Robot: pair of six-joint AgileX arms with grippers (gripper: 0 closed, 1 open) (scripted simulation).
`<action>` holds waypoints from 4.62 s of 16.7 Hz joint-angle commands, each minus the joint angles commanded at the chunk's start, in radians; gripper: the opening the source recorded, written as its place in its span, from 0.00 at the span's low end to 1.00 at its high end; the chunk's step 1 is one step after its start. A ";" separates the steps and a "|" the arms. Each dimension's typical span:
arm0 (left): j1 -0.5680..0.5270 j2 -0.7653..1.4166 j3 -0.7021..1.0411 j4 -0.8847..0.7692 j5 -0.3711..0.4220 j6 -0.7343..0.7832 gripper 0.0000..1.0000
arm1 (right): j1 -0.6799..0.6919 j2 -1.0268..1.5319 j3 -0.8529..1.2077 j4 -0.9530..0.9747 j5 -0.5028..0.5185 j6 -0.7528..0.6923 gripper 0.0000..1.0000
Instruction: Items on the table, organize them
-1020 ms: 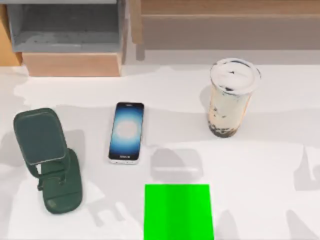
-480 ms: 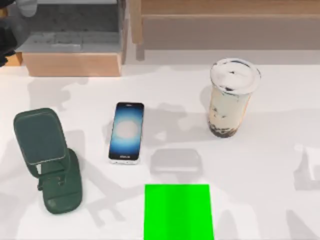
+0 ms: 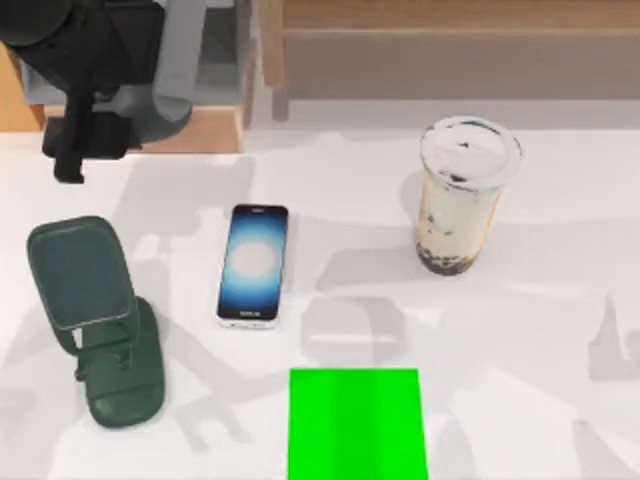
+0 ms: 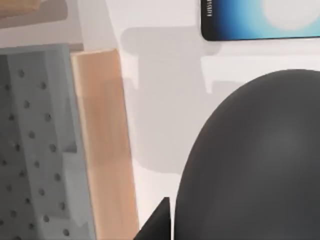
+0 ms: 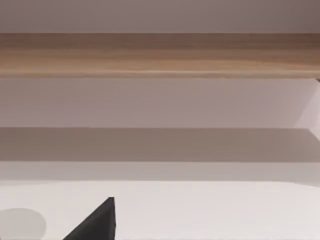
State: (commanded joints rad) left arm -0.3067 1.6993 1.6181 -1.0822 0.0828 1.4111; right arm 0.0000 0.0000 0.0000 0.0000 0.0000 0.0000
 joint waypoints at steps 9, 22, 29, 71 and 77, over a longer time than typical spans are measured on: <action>-0.245 0.049 -0.098 -0.009 0.005 0.352 0.00 | 0.000 0.000 0.000 0.000 0.000 0.000 1.00; -0.651 0.286 -0.264 0.135 -0.060 0.769 0.00 | 0.000 0.000 0.000 0.000 0.000 0.000 1.00; -0.658 0.288 -0.265 0.139 -0.060 0.780 0.00 | 0.000 0.000 0.000 0.000 0.000 0.000 1.00; -0.521 0.371 -0.122 0.139 -0.042 0.321 1.00 | 0.000 0.000 0.000 0.000 0.000 0.000 1.00; -0.370 0.482 0.029 0.064 -0.005 -0.372 1.00 | 0.000 0.000 0.000 0.000 0.000 0.000 1.00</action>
State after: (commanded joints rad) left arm -0.6771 2.1810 1.6476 -1.0183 0.0778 1.0395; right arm 0.0000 0.0000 0.0000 0.0000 0.0000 0.0000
